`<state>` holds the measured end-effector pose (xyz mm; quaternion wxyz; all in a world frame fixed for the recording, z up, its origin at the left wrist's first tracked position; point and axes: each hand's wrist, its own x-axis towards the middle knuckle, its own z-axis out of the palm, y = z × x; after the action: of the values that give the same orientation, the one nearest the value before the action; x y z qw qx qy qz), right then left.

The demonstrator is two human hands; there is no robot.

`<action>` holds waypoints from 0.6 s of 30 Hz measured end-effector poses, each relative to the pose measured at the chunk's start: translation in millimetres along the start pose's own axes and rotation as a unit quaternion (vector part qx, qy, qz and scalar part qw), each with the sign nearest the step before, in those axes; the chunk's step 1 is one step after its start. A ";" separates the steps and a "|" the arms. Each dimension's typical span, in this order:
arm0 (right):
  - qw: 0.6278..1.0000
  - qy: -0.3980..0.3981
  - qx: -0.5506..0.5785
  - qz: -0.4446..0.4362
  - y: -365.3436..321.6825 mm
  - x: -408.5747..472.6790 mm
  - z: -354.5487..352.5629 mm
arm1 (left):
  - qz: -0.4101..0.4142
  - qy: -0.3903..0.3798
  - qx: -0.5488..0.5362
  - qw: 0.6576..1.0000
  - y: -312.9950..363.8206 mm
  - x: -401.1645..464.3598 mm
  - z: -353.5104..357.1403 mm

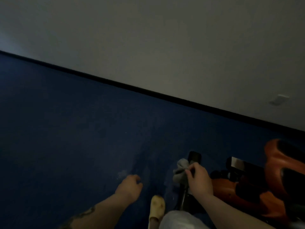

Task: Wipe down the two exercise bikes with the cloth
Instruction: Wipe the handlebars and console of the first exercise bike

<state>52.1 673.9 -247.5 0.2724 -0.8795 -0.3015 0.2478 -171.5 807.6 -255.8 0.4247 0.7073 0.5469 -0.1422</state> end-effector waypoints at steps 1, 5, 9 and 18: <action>1.000 0.005 0.002 0.000 -6.9 16.2 -0.5 | 0.005 0.000 0.008 1.000 8.9 17.9 -17.3; 0.999 0.017 -0.026 0.009 -35.7 83.8 -9.4 | 0.026 0.038 0.041 0.998 50.9 84.8 -78.8; 0.997 0.051 -0.010 0.056 -51.3 131.5 -12.1 | 0.050 0.015 0.071 0.996 84.4 132.6 -111.3; 0.971 0.158 0.044 0.172 -75.9 247.5 -46.0 | 0.133 -0.075 0.184 0.971 219.3 289.9 -182.6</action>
<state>221.7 874.2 -233.5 0.3085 -0.9333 -0.0876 0.1616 81.3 1126.1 -241.8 0.3426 0.8270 0.3788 -0.2350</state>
